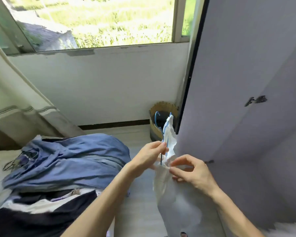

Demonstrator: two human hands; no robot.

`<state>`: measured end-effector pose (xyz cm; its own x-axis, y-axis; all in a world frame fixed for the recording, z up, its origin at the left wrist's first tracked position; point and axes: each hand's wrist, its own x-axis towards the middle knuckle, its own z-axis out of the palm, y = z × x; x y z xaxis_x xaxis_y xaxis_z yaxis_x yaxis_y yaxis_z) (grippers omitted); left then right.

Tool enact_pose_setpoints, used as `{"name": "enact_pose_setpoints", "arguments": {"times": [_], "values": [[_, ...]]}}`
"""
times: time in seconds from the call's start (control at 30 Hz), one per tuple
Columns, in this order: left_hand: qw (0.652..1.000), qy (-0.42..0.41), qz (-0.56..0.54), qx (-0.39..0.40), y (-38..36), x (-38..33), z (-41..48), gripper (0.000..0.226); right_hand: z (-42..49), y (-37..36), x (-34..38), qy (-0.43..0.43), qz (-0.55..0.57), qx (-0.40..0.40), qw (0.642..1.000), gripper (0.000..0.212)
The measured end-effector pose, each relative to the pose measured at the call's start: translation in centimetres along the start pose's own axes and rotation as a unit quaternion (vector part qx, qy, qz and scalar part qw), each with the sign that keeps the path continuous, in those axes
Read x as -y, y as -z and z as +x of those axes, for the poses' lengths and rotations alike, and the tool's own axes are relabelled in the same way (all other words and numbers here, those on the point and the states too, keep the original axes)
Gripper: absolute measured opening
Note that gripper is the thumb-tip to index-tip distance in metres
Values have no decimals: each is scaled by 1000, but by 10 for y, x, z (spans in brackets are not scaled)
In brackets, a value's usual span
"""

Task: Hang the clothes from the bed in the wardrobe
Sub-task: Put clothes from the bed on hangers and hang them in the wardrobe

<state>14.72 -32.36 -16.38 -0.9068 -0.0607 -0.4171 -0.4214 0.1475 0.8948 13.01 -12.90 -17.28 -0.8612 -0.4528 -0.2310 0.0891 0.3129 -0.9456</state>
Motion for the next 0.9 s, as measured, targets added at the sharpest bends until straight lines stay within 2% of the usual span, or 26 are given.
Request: {"name": "enact_pose_setpoints", "arguments": {"times": [0.03, 0.1, 0.17, 0.27, 0.37, 0.43, 0.5, 0.6, 0.8, 0.9], "values": [[1000, 8, -9, -6, 13, 4, -19, 39, -4, -9, -1, 15, -25, 2, 1000, 16], [999, 20, -16, -21, 35, 14, -59, 41, -5, -26, -4, 71, -109, -42, 991, 21], [999, 32, 0, -39, 52, 25, -105, 46, -3, -45, -1, 179, -191, -88, 961, 37], [997, 47, 14, -52, 69, 47, -173, 42, 4, -81, 10, 297, -311, -43, 902, 60], [993, 39, -46, -106, 81, 81, -247, 35, 6, -136, 17, 354, -420, 40, 835, 53], [975, 48, -110, -186, 82, 112, -307, 32, -9, -188, 15, 421, -404, 114, 804, 59], [958, 73, -144, -236, 76, 137, -351, 31, -29, -224, 12, 453, -368, 151, 798, 64], [924, 108, -188, -313, 46, 178, -433, 30, -80, -288, 6, 495, -310, 231, 778, 59], [830, 138, -265, -471, -45, 225, -558, 35, -185, -369, 3, 566, -268, 384, 679, 61], [770, 176, -273, -549, -90, 226, -592, 48, -227, -388, 5, 579, -268, 449, 626, 64]]}}
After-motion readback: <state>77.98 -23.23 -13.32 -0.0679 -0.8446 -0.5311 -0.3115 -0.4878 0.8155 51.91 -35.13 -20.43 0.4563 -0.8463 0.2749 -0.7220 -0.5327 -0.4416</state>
